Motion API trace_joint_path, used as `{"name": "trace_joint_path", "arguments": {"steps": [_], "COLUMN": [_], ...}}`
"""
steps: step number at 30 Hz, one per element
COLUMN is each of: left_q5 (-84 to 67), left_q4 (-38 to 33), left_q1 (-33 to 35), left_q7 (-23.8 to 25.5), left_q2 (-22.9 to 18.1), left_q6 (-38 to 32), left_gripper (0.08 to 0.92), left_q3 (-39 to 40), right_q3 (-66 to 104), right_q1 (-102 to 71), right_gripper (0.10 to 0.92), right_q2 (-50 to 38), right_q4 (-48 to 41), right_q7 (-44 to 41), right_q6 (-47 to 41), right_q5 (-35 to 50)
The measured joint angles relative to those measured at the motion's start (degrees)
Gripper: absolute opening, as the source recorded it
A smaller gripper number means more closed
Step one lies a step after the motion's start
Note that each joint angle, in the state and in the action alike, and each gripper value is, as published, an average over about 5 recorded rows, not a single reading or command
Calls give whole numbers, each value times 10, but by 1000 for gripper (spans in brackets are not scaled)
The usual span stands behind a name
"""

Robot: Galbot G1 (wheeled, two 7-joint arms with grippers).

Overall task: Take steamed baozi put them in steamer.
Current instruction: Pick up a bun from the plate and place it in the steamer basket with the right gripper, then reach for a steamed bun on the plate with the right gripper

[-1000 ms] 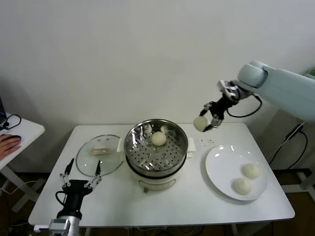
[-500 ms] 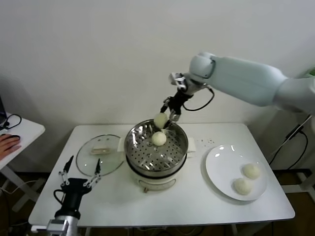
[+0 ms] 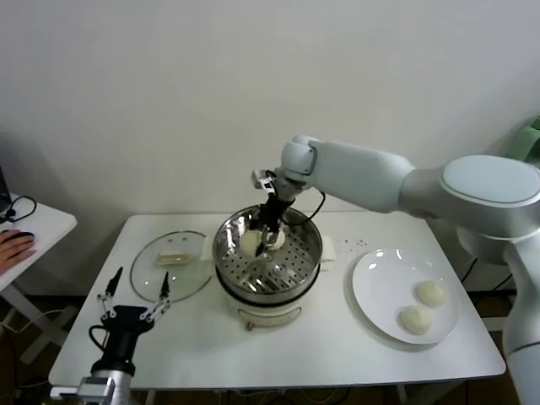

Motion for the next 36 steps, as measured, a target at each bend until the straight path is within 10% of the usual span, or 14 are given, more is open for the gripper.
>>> {"name": "trace_joint_path", "arguments": {"steps": [36], "left_q5": [-5], "left_q4": [8], "left_q1": [0], "left_q7": [-1], "left_q2": [3], "left_q6": [-3], "left_gripper": [823], "left_q3": [-3], "right_q3": [14], "right_q1": [-13], "right_gripper": [823], "right_q2": [11], "right_q4": [-8], "right_q7": [-13], "right_q6": [30], "right_q5": [-53]}}
